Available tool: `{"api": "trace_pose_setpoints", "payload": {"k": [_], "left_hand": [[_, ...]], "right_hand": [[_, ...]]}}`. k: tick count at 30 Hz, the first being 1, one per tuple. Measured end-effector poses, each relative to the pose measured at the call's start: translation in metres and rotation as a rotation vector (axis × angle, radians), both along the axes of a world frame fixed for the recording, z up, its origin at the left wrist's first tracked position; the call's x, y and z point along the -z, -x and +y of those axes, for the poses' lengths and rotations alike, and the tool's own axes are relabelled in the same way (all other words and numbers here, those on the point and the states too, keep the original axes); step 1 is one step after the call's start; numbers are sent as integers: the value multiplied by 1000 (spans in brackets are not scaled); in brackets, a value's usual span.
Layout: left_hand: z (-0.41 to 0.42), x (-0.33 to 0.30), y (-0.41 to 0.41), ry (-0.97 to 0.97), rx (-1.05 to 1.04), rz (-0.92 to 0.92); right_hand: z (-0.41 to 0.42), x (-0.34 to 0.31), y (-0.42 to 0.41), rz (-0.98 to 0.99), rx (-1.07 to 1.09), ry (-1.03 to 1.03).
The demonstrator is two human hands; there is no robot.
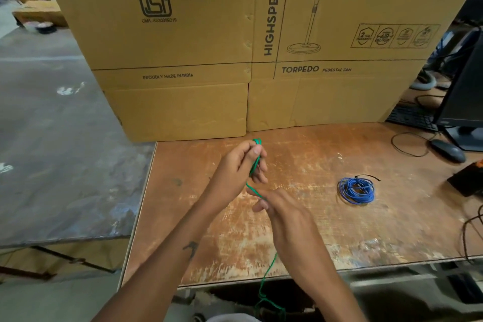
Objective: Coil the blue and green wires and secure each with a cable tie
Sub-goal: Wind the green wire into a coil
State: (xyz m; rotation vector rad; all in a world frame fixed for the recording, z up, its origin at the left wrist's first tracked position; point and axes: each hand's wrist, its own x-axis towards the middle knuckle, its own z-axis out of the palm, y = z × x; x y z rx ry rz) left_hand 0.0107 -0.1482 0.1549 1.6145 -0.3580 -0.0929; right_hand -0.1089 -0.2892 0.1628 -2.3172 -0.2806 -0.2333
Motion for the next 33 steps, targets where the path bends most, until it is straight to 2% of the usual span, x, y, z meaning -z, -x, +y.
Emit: {"api": "trace_pose_setpoints", "payload": {"k": [2,3,6,11,15,19,24,29,33], "left_hand": [[2,9,10,-78,80,7],[2,12,16,-93,104,13],[2,18,29,-108,169,53],[1,26,50,95,188,214],[-3,22,59,255,200,271],[-9,13,56,327,22,257],[-11,3,47,427,-32,258],[-19,-7,41,537,-43,222],[-23,-24,24,573,-161,192]], "right_hand": [[-11,-11,-8,-20,55,97],[-17,-16,-12,2,74,81],[-35,-30,-27,79,61,-130],[-64,-45,-64,30,-122,-139],[-59,-30,-91,129,-97,-485],[-40,12,-96,110,47,-616],[-19,43,-88,208,54,-820],[-11,56,-72,178,15,-831],[-7,68,-52,238,57,-659]]}}
